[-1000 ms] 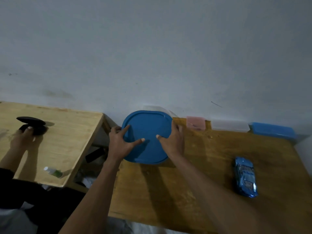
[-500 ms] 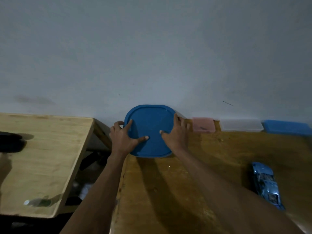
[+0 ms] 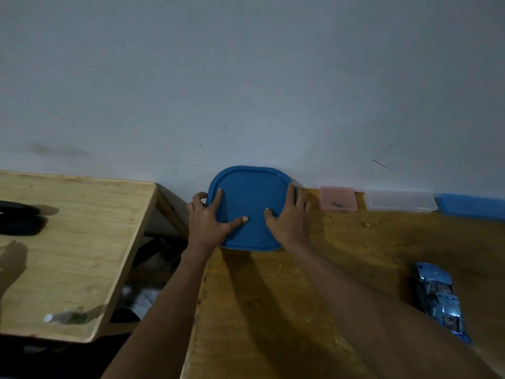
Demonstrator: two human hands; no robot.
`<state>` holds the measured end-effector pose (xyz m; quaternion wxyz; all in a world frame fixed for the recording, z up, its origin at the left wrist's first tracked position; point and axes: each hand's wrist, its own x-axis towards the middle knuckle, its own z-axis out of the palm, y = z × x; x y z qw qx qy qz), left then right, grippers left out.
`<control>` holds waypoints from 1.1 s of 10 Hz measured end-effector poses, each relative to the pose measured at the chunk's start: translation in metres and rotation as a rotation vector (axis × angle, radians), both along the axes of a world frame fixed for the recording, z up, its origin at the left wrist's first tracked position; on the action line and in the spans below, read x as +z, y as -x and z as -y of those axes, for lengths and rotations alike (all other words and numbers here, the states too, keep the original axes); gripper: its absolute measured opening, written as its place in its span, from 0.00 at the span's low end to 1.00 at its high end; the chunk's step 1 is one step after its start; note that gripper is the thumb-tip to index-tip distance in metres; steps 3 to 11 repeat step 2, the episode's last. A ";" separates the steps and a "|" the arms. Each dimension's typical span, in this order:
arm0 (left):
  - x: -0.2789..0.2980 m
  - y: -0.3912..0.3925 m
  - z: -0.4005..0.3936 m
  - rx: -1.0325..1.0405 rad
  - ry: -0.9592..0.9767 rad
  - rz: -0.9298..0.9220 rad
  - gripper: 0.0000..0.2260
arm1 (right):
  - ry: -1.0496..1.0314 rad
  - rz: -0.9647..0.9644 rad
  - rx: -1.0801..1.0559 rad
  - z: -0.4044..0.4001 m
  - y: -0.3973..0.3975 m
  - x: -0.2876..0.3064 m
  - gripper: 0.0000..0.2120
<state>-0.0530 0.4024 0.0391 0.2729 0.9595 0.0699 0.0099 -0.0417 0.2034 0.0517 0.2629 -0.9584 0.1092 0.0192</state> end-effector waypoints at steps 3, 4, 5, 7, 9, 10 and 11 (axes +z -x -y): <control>0.020 0.004 0.005 0.065 -0.055 -0.038 0.45 | -0.051 -0.130 0.037 0.012 -0.007 0.016 0.45; 0.020 0.004 0.005 0.065 -0.055 -0.038 0.45 | -0.051 -0.130 0.037 0.012 -0.007 0.016 0.45; 0.020 0.004 0.005 0.065 -0.055 -0.038 0.45 | -0.051 -0.130 0.037 0.012 -0.007 0.016 0.45; 0.020 0.004 0.005 0.065 -0.055 -0.038 0.45 | -0.051 -0.130 0.037 0.012 -0.007 0.016 0.45; 0.020 0.004 0.005 0.065 -0.055 -0.038 0.45 | -0.051 -0.130 0.037 0.012 -0.007 0.016 0.45; 0.020 0.004 0.005 0.065 -0.055 -0.038 0.45 | -0.051 -0.130 0.037 0.012 -0.007 0.016 0.45; 0.020 0.004 0.005 0.065 -0.055 -0.038 0.45 | -0.051 -0.130 0.037 0.012 -0.007 0.016 0.45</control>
